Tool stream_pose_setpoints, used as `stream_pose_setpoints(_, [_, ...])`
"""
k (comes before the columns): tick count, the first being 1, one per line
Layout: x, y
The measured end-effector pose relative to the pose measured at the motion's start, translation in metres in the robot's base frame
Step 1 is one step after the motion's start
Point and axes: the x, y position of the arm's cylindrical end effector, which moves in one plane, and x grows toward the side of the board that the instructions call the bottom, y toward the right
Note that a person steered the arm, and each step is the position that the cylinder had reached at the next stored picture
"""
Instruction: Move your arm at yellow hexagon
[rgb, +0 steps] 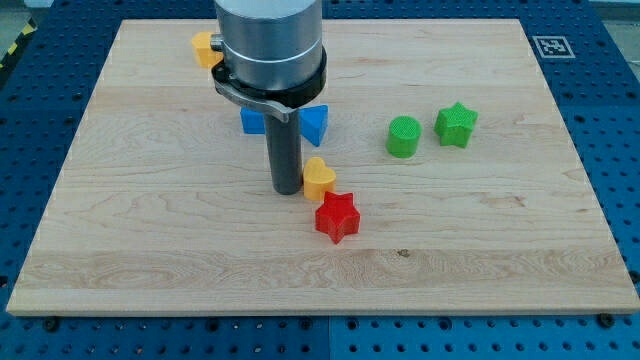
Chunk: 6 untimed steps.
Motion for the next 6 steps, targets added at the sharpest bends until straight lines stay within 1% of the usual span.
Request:
stream_pose_setpoints(2, [0.000,0.014])
stream_pose_setpoints(3, [0.000,0.012])
stream_pose_setpoints(4, [-0.016,-0.050])
stream_pose_setpoints(5, [-0.048,-0.134])
stream_pose_setpoints(6, [-0.102,-0.200])
